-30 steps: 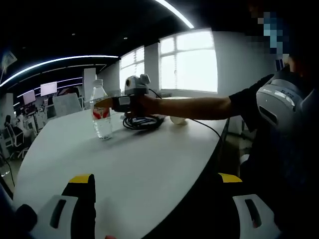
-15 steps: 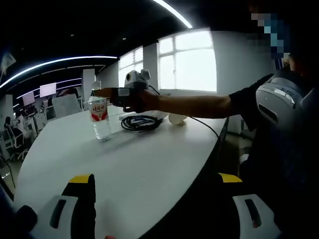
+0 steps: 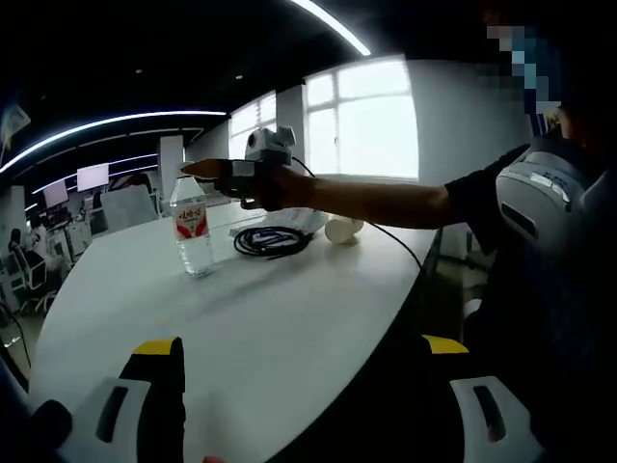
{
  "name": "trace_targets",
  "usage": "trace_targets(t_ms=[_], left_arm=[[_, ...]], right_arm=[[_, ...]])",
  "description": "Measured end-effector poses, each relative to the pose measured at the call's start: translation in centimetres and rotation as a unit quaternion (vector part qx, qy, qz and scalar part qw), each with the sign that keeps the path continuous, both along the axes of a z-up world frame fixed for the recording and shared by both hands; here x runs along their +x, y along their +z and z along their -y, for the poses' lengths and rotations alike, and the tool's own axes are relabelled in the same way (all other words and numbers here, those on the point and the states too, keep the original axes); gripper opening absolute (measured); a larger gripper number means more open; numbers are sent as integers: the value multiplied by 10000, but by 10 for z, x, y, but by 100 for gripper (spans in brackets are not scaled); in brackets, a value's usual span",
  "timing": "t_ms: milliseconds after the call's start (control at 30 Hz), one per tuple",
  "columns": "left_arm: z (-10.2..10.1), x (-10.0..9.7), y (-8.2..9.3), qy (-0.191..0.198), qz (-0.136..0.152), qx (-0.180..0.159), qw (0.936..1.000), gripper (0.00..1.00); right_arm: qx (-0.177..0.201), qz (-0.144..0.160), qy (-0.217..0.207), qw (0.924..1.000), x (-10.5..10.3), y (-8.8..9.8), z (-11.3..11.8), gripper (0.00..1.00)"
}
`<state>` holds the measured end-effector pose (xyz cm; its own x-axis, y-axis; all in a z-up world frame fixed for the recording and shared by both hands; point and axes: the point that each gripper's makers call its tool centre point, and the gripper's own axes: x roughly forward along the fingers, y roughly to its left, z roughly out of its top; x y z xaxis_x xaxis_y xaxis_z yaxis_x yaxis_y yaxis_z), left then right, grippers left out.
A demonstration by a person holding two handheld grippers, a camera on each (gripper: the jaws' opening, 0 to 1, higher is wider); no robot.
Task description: Arrange the tabletop items into an orderly group along one side of the table until the central work area is clear of visible clutter.
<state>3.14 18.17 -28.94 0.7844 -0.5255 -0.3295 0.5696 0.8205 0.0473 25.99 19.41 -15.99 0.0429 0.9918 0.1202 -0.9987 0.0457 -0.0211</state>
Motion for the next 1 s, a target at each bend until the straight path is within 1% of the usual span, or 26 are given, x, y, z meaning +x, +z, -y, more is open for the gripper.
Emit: trace_targets(t_ms=[67, 133, 167, 233, 300, 333, 400, 467, 500, 567, 633, 667, 700, 767, 800, 867, 900, 967, 1000], left_arm=[[1, 1, 0, -9, 7, -3, 10000, 100], [2, 2, 0, -21, 4, -6, 10000, 100], [3, 2, 0, -25, 4, -6, 10000, 100], [4, 3, 0, -43, 0, -10, 10000, 100], [5, 3, 0, -52, 0, -10, 10000, 100], [6, 3, 0, -55, -1, -12, 10000, 100], [7, 3, 0, -74, 2, -17, 10000, 100], [8, 4, -1, -79, -6, -8, 10000, 100], [8, 4, -1, -80, -16, -3, 10000, 100], [9, 4, 0, -85, -8, 3, 10000, 100], [9, 4, 1, -89, 6, -11, 10000, 100], [10, 4, 1, -91, 10, -13, 10000, 100], [10, 4, 1, -96, 14, -11, 10000, 100], [12, 5, 0, -125, 14, -22, 9999, 100], [14, 5, 0, -139, 6, -25, 9999, 100], [15, 6, -1, -153, -3, -17, 9999, 100], [15, 7, -1, -159, -7, -25, 9999, 100], [16, 7, 0, -176, 5, -36, 9998, 100], [17, 8, 0, -183, 9, -39, 9998, 100]], right_arm=[[3, 19, -6, 10000, 1, 5, -1, 73], [129, 105, -84, 9998, -3, 15, 1, 84], [134, 132, -114, 9998, -2, 18, 0, 88], [118, 266, -192, 9994, 0, 25, 0, 93], [121, 293, -202, 9993, 0, 31, -1, 98], [155, 307, -203, 9992, -3, 34, 0, 100], [132, 378, -262, 9989, -7, 39, 0, 100], [-11, 556, -311, 9980, -7, 40, -2, 100], [-5, 580, -314, 9978, -14, 41, -1, 100], [15, 625, -321, 9975, -18, 43, 1, 100], [-51, 677, -362, 9970, -21, 44, 3, 100], [-52, 680, -363, 9970, -23, 45, 3, 100], [-132, 654, -365, 9971, -25, 44, 5, 100], [-132, 736, -332, 9966, -33, 46, 9, 100], [-197, 698, -349, 9968, -35, 46, 11, 100], [-205, 736, -326, 9965, -40, 48, 14, 100], [-305, 774, -372, 9958, -41, 47, 17, 100], [-270, 882, -402, 9949, -46, 51, 23, 100], [-305, 855, -447, 9949, -46, 52, 25, 100]])
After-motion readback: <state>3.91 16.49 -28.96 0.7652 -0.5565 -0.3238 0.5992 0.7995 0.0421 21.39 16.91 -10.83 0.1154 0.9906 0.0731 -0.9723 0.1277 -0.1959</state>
